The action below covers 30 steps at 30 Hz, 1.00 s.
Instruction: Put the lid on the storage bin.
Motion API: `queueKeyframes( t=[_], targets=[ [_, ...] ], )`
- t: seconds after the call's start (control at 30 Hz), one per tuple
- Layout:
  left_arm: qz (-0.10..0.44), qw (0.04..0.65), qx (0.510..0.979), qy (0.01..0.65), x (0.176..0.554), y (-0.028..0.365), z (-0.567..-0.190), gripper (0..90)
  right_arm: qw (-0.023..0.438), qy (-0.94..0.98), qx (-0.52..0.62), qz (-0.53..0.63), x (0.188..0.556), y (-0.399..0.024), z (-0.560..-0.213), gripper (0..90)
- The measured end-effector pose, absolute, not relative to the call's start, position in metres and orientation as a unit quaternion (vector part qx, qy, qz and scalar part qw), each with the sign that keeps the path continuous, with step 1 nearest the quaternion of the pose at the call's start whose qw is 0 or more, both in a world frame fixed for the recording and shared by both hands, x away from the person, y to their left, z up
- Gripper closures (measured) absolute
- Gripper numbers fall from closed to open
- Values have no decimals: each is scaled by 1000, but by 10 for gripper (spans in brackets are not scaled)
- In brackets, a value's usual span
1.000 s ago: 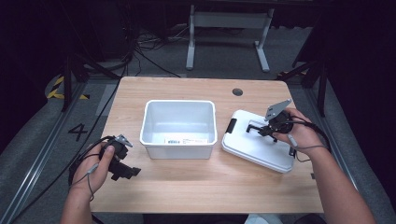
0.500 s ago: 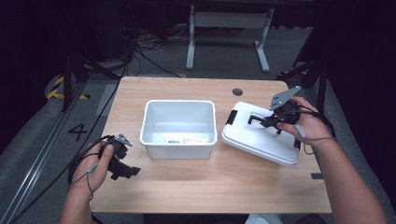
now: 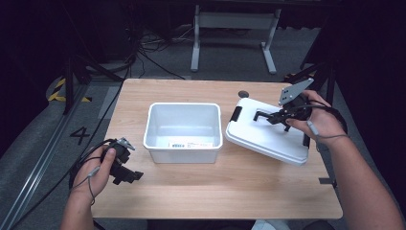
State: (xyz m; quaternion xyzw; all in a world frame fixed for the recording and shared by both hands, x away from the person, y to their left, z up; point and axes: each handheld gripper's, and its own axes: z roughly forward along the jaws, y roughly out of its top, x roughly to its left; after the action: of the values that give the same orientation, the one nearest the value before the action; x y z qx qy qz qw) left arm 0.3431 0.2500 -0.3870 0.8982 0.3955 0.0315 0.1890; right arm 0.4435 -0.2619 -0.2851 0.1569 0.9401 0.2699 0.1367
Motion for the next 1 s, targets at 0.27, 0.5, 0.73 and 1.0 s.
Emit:
queueKeyframes(
  t=[0.27, 0.5, 0.73, 1.0],
  targets=[
    [33, 190, 897, 397, 344, 252, -387, 186, 142, 938, 143, 283, 443, -253, -267, 845],
    [30, 193, 897, 396, 344, 253, -386, 186, 148, 941, 129, 276, 447, -239, -254, 845],
    [34, 196, 895, 400, 344, 256, -386, 187, 153, 944, 106, 272, 449, -212, -240, 844],
    [33, 198, 894, 400, 343, 258, -384, 186, 151, 946, 81, 276, 450, -180, -231, 844]
  ],
)
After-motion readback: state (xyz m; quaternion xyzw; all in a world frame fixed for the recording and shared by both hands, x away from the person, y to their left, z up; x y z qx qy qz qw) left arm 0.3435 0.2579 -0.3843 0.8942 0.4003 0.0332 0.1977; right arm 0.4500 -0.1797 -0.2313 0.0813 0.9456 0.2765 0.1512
